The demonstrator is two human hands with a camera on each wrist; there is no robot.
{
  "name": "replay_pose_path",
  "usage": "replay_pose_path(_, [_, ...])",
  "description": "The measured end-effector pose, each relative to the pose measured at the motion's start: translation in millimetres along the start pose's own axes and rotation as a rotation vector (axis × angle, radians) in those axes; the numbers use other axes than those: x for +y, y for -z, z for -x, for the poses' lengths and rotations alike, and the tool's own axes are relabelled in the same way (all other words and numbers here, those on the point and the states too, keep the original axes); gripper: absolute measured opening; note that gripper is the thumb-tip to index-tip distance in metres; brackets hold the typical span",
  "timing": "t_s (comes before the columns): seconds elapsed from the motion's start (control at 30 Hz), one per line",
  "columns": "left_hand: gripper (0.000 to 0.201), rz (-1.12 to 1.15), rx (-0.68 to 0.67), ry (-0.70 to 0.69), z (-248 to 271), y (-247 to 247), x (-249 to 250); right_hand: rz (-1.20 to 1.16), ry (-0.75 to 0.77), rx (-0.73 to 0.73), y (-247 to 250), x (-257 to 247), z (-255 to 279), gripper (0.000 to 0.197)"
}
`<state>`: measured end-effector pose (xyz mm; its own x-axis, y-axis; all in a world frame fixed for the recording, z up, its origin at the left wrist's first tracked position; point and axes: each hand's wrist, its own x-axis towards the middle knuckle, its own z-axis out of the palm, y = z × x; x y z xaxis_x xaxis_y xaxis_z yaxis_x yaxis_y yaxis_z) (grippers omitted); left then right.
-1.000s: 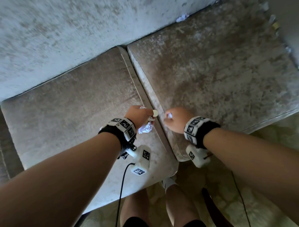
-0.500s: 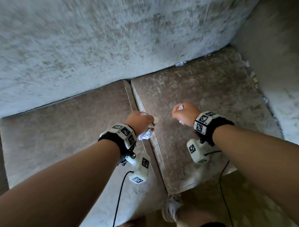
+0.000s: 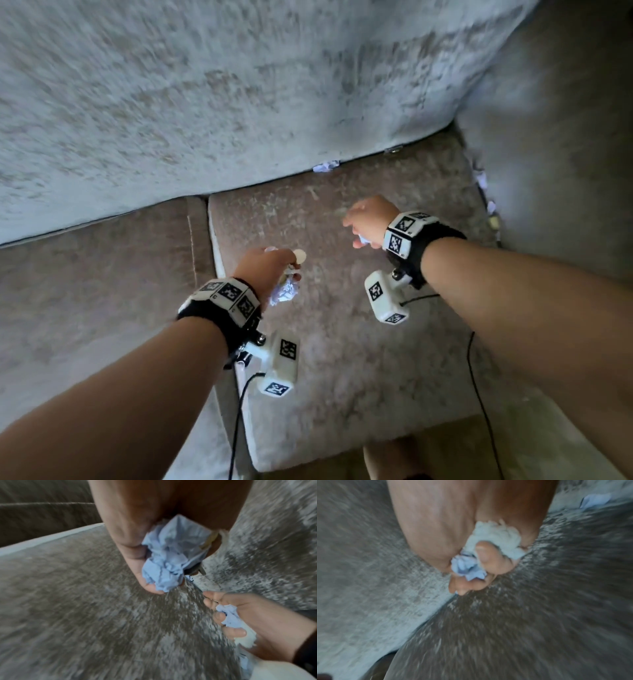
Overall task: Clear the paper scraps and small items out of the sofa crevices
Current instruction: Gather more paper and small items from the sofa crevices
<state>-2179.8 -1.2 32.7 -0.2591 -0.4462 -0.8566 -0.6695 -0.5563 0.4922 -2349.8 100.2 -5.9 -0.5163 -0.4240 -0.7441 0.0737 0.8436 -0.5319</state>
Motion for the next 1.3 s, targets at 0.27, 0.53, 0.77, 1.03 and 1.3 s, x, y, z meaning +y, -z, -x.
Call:
replay_pose_path(0.27, [0.009, 0.010, 0.037, -0.011, -26, -43, 27, 0.236, 0.118, 0.066, 33, -12, -64, 0.034])
replay_pose_path(0.53, [0.011, -0.020, 0.068, -0.022, -61, -44, 43, 0.341, 0.030, 0.152, 14, -28, -125, 0.042])
replay_pose_path(0.77, [0.008, -0.057, 0.072, -0.015, -87, -26, 38, 0.220, 0.005, 0.254, -22, -38, -150, 0.035])
replay_pose_path(1.03, [0.009, -0.068, 0.008, -0.016, -102, -17, 47, 0.255, -0.037, 0.399, -26, -40, -154, 0.042])
replay_pose_path(1.3, [0.014, -0.132, -0.013, -0.066, -99, -21, 48, 0.357, -0.017, 0.231, -6, -33, -121, 0.046])
